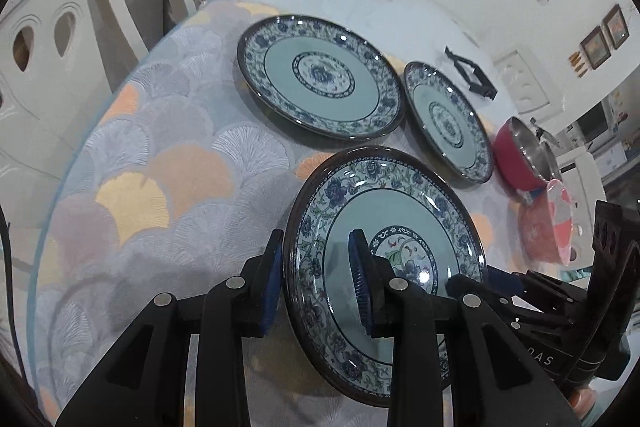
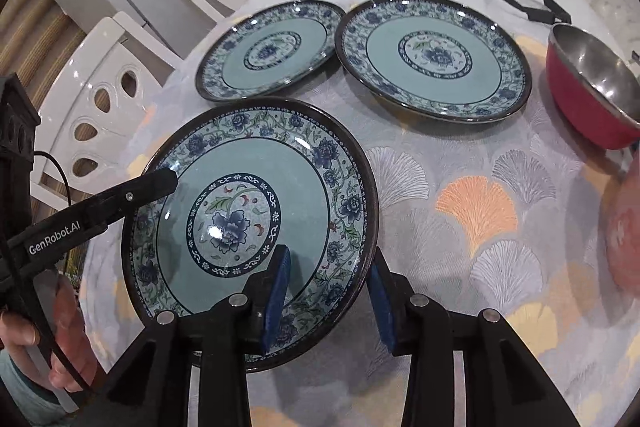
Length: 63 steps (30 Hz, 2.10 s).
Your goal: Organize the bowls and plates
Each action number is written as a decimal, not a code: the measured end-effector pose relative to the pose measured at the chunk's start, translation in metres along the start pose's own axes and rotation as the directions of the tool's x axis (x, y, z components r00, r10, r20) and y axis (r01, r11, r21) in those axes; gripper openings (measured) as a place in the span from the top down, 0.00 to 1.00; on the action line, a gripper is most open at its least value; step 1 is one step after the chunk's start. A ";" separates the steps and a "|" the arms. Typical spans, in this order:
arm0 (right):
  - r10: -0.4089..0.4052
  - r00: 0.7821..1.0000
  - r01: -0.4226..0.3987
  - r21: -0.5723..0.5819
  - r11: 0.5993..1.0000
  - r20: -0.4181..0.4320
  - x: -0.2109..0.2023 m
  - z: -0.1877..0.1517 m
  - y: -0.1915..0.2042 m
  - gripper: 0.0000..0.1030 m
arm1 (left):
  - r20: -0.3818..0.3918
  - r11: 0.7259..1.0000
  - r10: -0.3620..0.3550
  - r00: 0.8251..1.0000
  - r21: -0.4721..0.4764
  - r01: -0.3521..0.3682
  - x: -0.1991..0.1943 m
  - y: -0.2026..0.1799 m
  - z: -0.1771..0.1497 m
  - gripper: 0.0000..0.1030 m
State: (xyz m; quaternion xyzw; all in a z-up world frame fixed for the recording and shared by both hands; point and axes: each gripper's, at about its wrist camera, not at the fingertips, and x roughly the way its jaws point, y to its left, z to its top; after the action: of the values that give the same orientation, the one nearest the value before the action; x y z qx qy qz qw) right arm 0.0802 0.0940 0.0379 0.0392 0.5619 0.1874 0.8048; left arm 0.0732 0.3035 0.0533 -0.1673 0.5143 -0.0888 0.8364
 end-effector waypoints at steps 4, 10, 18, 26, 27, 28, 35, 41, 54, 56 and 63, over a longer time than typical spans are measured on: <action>0.012 0.999 -0.013 0.017 1.000 0.030 -0.015 -0.004 0.005 0.63 | 0.032 1.000 -0.013 0.999 0.003 0.013 -0.016 -0.002 -0.003 0.73; 0.043 0.997 -0.046 0.046 0.998 0.060 -0.041 -0.014 0.019 0.63 | 0.073 1.000 -0.027 0.997 0.006 0.026 -0.048 0.000 -0.010 0.73; 0.108 0.993 -0.112 0.068 0.991 0.056 -0.058 -0.034 0.045 0.63 | 0.119 1.000 -0.005 0.993 0.002 0.005 -0.086 0.010 -0.028 0.73; 0.178 0.984 -0.177 0.125 0.976 0.007 -0.043 -0.061 0.055 0.62 | 0.111 0.995 0.069 0.991 0.060 -0.076 -0.091 0.020 -0.057 0.73; 0.170 0.985 -0.169 0.125 0.978 0.000 -0.038 -0.064 0.055 0.62 | 0.095 0.994 0.077 0.993 0.068 -0.083 -0.084 0.022 -0.060 0.73; 0.164 0.986 -0.162 0.127 0.978 -0.006 -0.034 -0.066 0.054 0.62 | 0.087 0.994 0.078 0.993 0.071 -0.084 -0.080 0.023 -0.061 0.73; 0.142 0.988 -0.131 0.158 0.979 -0.058 -0.012 -0.075 0.050 0.62 | 0.051 0.994 0.080 0.995 0.073 -0.084 -0.066 0.031 -0.074 0.73; 0.113 0.990 -0.102 0.135 0.986 -0.080 -0.004 -0.078 0.058 0.62 | 0.025 0.995 0.086 0.996 0.053 -0.087 -0.059 0.042 -0.078 0.73; 0.098 0.988 -0.080 0.148 0.986 -0.116 0.009 -0.077 0.055 0.62 | -0.022 0.996 0.070 0.997 0.048 -0.069 -0.043 0.044 -0.076 0.73; 0.097 0.988 -0.080 0.144 0.986 -0.122 0.010 -0.076 0.055 0.62 | -0.029 0.997 0.063 0.998 0.045 -0.062 -0.041 0.045 -0.075 0.73; 0.111 0.985 -0.091 0.145 0.985 -0.134 0.012 -0.070 0.049 0.62 | -0.031 0.998 0.055 0.998 0.007 -0.055 -0.043 0.055 -0.072 0.73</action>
State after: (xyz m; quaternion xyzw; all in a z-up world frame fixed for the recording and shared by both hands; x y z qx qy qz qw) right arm 0.0068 0.1334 0.0157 0.1101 0.6263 0.1909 0.7478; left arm -0.0119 0.3543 0.0383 -0.1489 0.5314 -0.0699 0.8310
